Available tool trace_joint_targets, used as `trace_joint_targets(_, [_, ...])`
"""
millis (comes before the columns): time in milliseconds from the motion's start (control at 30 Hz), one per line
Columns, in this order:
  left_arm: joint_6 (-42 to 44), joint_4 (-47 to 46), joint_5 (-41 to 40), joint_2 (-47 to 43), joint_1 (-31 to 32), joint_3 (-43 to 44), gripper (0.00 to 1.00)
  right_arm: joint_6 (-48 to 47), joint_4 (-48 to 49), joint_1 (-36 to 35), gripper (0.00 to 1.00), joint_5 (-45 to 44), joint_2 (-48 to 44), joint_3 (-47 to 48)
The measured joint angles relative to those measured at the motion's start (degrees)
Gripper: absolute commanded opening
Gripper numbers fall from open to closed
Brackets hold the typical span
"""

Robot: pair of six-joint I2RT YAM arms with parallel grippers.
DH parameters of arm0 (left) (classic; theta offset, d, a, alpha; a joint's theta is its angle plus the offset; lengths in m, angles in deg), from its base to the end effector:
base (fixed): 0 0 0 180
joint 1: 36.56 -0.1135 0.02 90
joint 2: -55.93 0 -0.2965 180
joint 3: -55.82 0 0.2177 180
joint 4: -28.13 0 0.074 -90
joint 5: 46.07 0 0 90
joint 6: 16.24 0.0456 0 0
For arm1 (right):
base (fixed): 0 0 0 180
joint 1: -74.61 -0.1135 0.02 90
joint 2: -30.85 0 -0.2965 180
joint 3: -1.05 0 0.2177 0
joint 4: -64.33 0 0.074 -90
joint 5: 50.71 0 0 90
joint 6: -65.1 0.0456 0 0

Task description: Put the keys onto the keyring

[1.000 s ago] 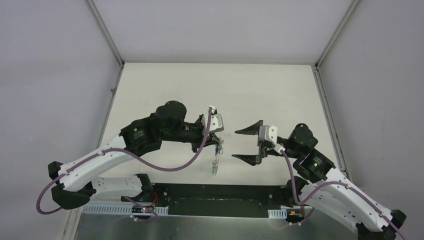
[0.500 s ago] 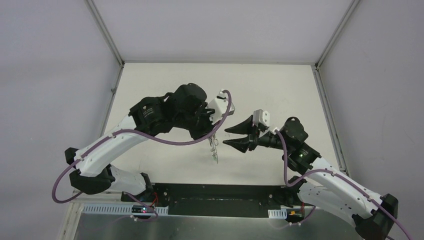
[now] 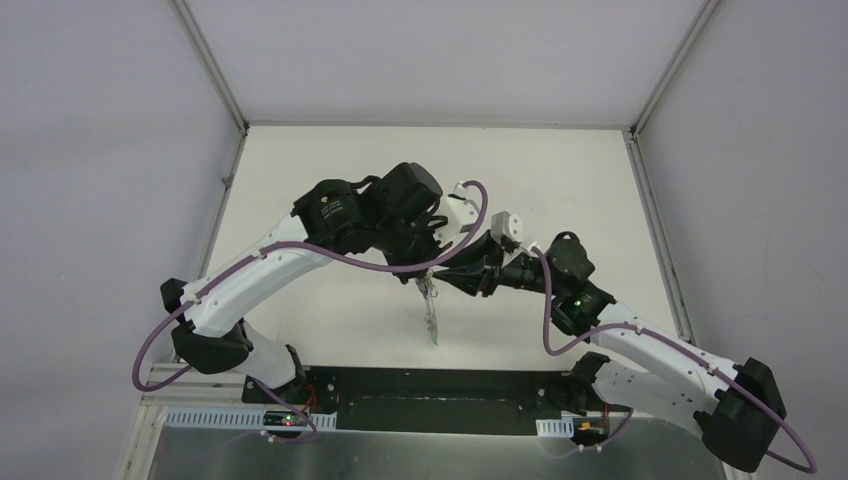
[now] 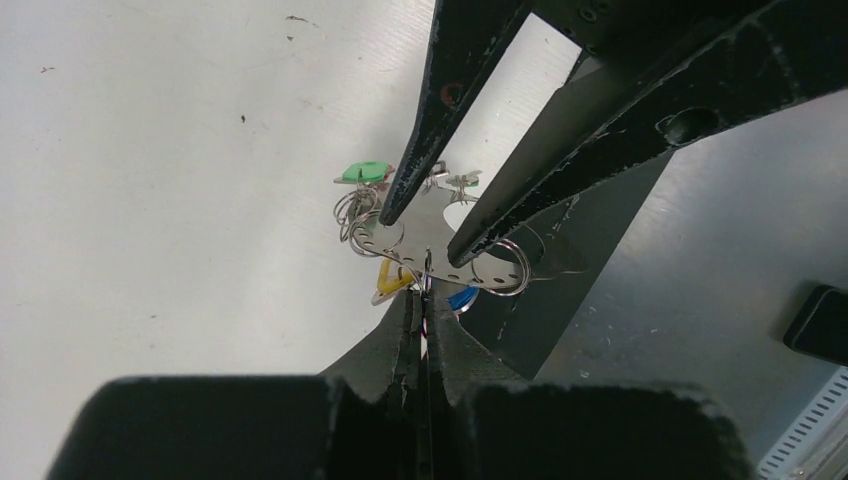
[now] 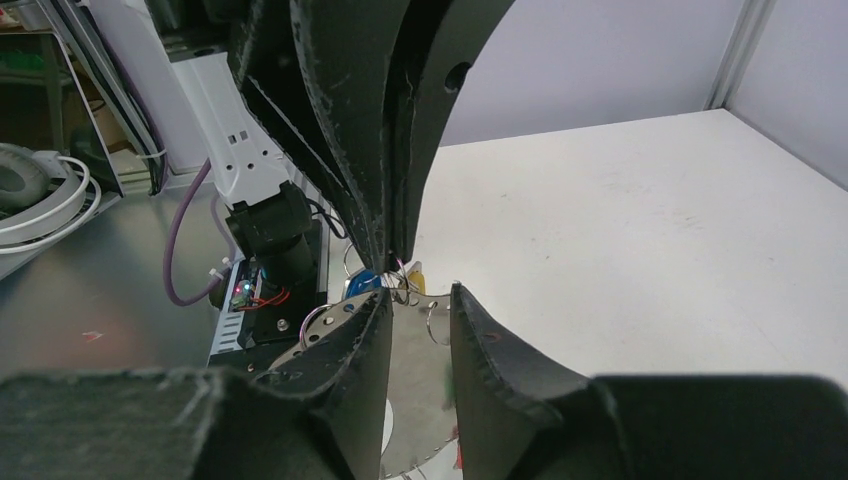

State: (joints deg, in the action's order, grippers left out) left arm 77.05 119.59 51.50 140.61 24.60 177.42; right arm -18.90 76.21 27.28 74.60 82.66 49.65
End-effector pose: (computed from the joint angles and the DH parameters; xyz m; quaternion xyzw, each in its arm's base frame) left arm 0.1084 -0.2094 0.4424 0.5238 0.7933 -0.2020 0.2355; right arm 0.0918 0.1384 0.3511 -0.4344 0.4998 0.5010 0.5572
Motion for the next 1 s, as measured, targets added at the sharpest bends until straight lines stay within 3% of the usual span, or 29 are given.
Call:
trace_joint_targets(367, [-0.4, 0.0, 1.4, 0.1, 0.0, 0.1, 0.00, 0.2, 3.6, -0.2, 0.31, 3.8, 2.3, -0.2])
trace_joint_targets(433, [-0.4, 0.0, 1.6, 0.2, 0.0, 0.1, 0.00, 0.2, 3.9, -0.3, 0.27, 4.6, 2.6, -0.2])
trace_joint_targets(600, [-0.3, 0.0, 2.1, 0.3, 0.0, 0.1, 0.00, 0.0, 5.2, -0.3, 0.02, 6.1, 3.4, -0.2])
trace_joint_targets(867, [-0.3, 0.1, 3.0, 0.2, 0.0, -0.5, 0.00, 0.1, 5.9, -0.3, 0.00, 6.7, 4.2, -0.2])
trace_joint_targets(1000, [0.1, -1.4, 3.1, -1.0, 0.0, -2.2, 0.28, 0.0, 5.7, -0.3, 0.00, 6.7, 4.2, -0.2])
